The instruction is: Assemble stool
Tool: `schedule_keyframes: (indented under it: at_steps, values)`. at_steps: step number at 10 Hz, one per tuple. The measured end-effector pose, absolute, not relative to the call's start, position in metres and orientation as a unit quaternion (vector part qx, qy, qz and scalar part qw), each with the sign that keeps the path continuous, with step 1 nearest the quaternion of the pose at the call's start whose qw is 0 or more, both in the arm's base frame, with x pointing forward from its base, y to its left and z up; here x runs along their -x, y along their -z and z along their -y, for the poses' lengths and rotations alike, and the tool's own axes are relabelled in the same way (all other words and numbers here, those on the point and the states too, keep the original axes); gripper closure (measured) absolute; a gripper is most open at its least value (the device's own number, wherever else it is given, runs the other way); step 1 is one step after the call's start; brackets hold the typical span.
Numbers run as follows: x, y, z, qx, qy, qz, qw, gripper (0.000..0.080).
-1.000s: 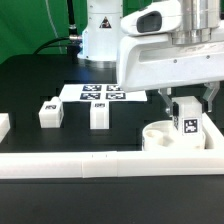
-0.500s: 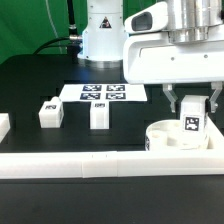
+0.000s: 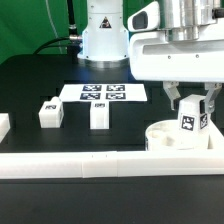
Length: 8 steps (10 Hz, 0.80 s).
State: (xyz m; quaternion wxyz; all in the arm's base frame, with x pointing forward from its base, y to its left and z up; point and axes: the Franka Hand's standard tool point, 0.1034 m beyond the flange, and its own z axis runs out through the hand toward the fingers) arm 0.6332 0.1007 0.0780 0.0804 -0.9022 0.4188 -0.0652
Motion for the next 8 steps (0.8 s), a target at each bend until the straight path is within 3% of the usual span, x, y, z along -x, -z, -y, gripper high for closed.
schedule_keyframes:
  at_steps: [2, 8]
  values:
    - [-0.635, -0.079, -0.099, 0.879, 0.061, -0.463, 0.091, 0.0461]
    - [-0.631, -0.081, -0.094, 0.673, 0.034, -0.721, 0.161, 0.0459]
